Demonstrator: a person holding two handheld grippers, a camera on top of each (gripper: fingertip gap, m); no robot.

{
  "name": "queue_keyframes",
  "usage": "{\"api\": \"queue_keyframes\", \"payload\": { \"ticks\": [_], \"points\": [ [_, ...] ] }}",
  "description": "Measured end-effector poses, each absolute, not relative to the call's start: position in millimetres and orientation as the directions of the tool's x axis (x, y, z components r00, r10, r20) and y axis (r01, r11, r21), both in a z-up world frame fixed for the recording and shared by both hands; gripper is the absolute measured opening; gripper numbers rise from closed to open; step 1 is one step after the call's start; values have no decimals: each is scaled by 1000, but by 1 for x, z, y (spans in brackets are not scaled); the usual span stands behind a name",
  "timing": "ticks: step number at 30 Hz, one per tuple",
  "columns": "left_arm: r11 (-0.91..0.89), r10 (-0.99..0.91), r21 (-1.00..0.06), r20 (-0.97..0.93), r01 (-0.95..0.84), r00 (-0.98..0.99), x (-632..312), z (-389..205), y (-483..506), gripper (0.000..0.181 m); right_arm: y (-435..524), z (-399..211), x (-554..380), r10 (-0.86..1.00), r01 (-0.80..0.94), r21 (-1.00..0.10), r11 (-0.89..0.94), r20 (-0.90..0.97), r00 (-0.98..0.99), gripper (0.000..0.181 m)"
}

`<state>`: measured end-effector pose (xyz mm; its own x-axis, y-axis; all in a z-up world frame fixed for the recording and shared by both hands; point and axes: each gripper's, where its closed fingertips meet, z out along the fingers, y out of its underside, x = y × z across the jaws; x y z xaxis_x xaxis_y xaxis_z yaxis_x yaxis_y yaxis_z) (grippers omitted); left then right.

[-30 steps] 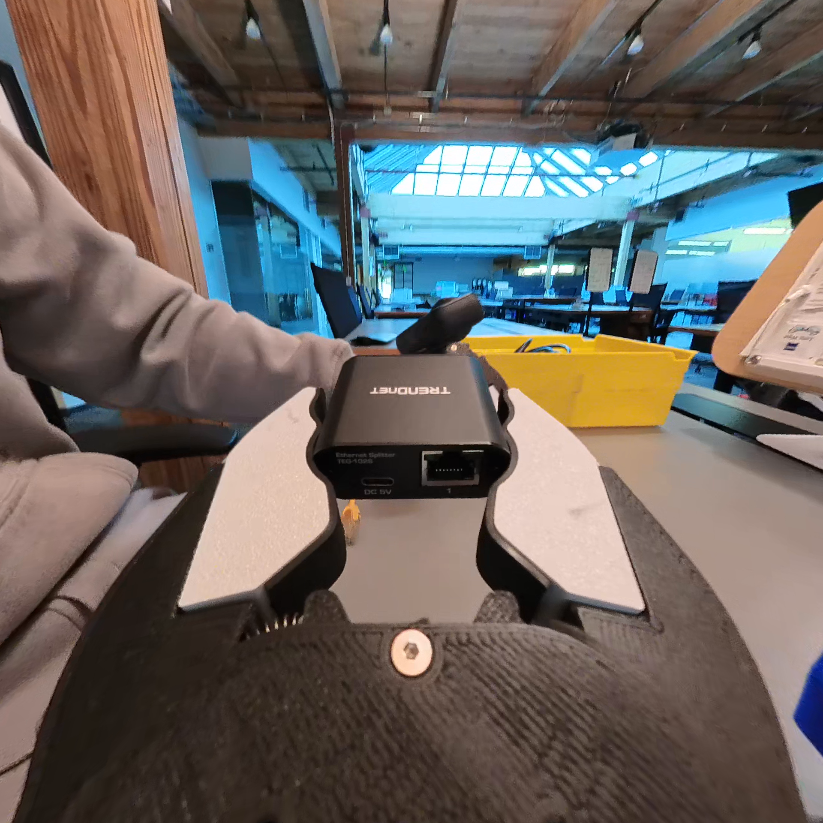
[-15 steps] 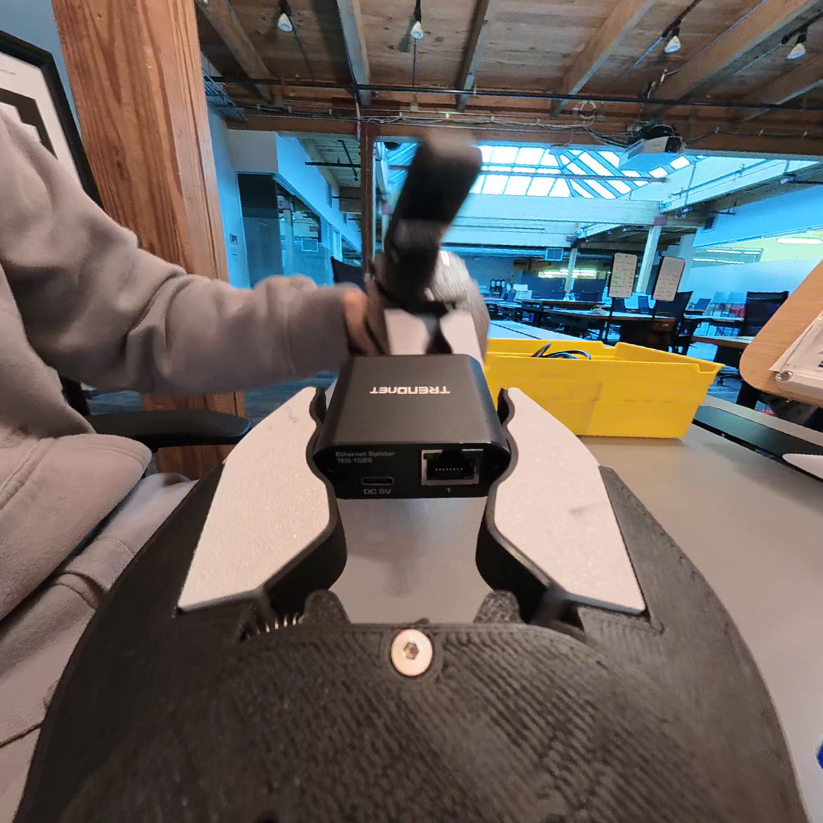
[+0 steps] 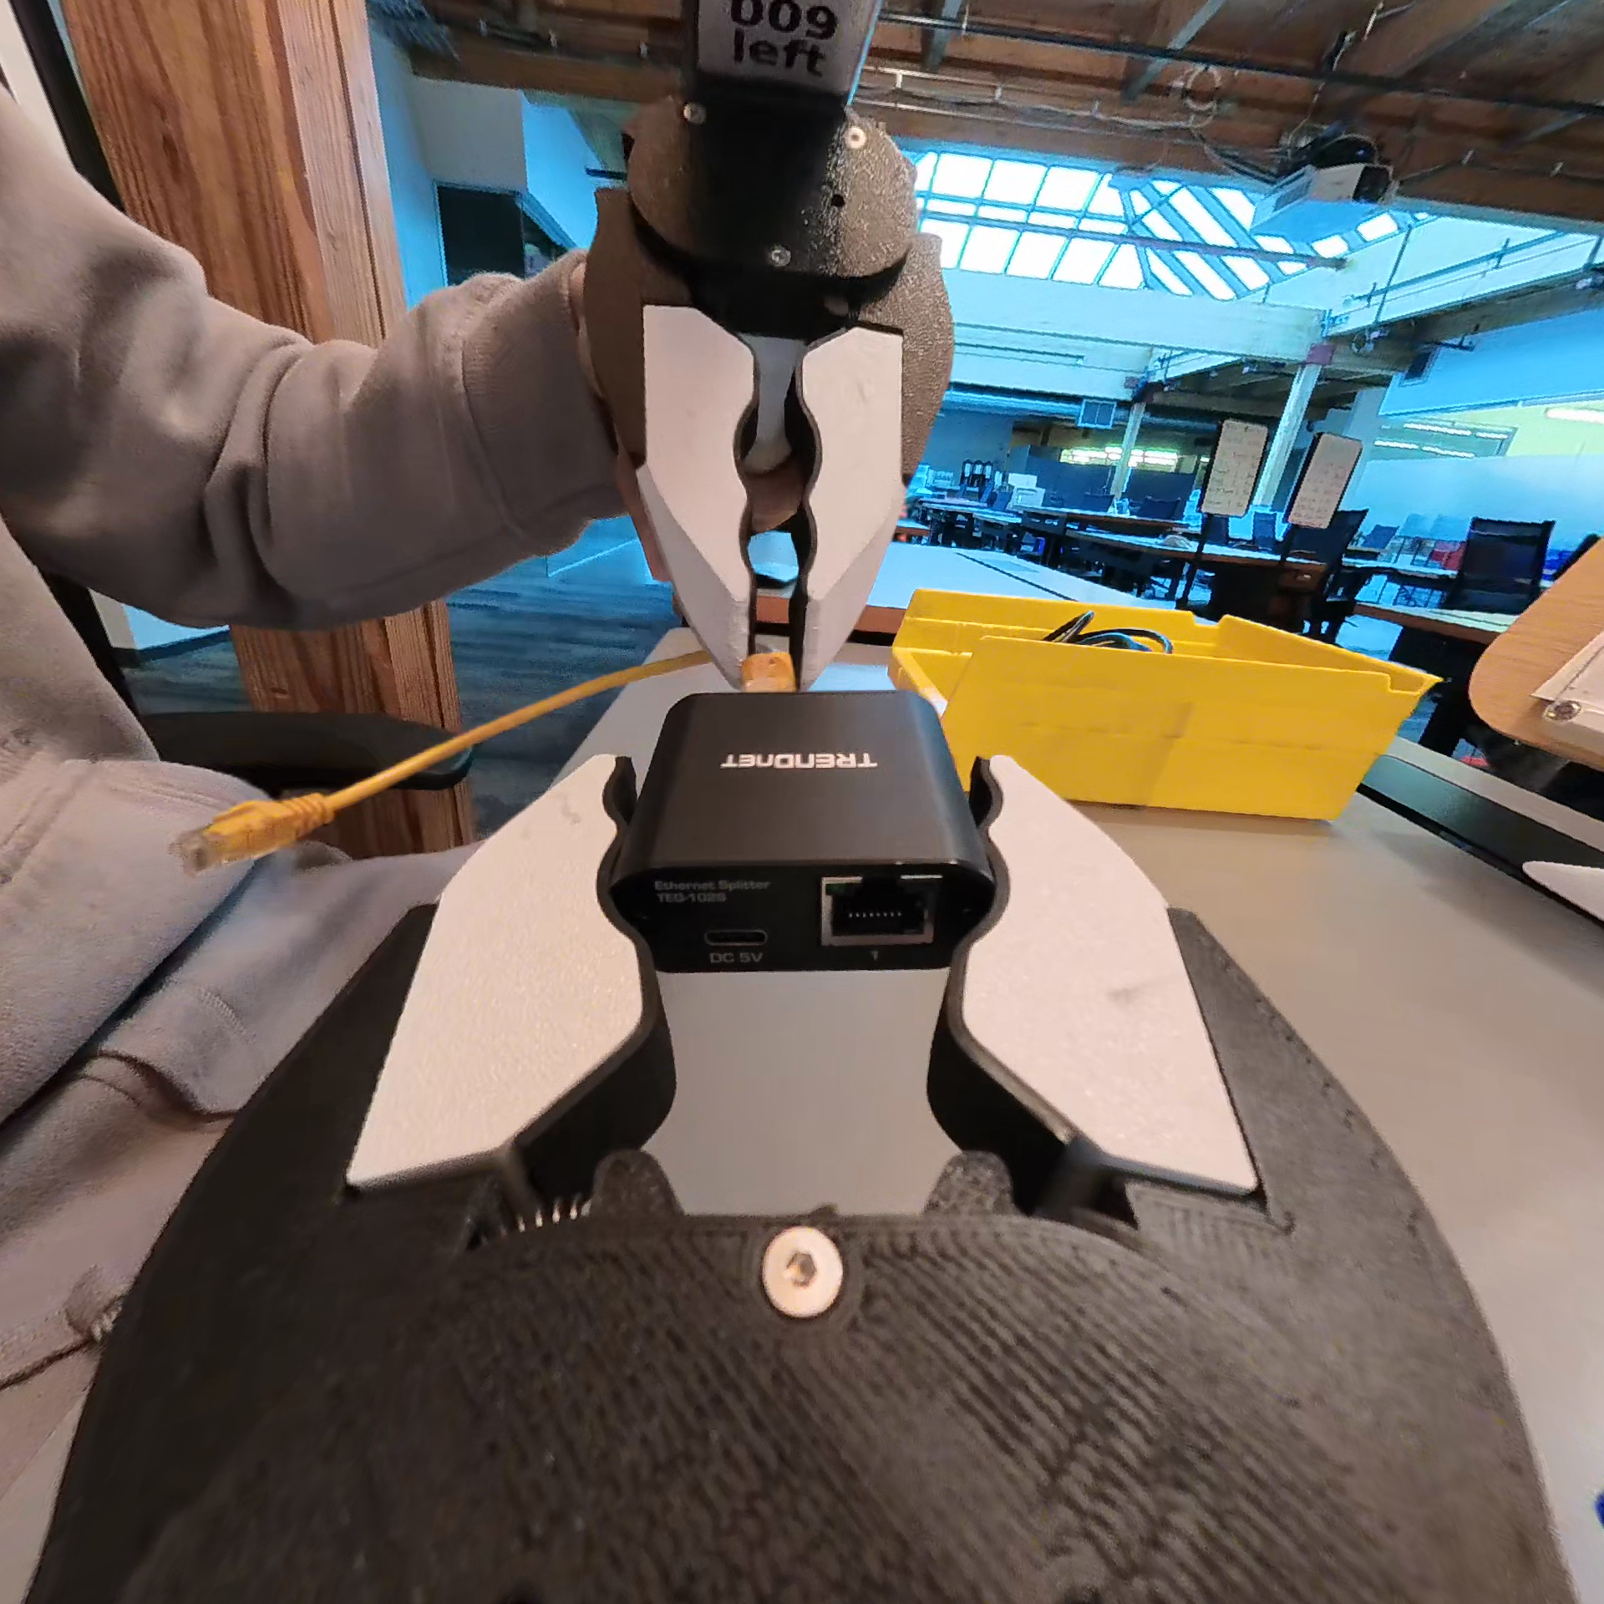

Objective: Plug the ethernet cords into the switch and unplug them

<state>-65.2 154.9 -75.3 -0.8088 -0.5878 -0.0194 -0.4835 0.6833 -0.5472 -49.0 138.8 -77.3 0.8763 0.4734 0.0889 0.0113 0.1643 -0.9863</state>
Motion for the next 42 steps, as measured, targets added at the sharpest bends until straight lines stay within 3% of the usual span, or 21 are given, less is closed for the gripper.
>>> {"api": "queue_keyframes", "payload": {
  "ticks": [9,21,28,31,35,42],
  "points": [
    [697,-598,-506,-20,-508,-801,-65,-82,154,9,142,-81,-51,474,33,-990,139,96,875,74],
    [764,-609,-353,-118,-541,-784,-60,-104,173,9,146,-83,-49,441,63,-989,131,115,890,73],
    [687,-598,-521,-9,-506,-802,-57,-192,180,9,140,-77,-42,422,29,-984,174,101,901,73],
    [631,-595,-631,-21,-451,-804,-53,-198,175,9,140,-77,-42,426,28,-985,173,101,899,74],
    [634,-565,-690,-106,-348,-819,-53,-199,176,10,140,-77,-42,430,23,-985,172,96,898,74],
    [625,-592,-680,-93,-383,-800,-52,-200,177,9,141,-79,-44,434,34,-987,160,101,895,73]
  ]
}}
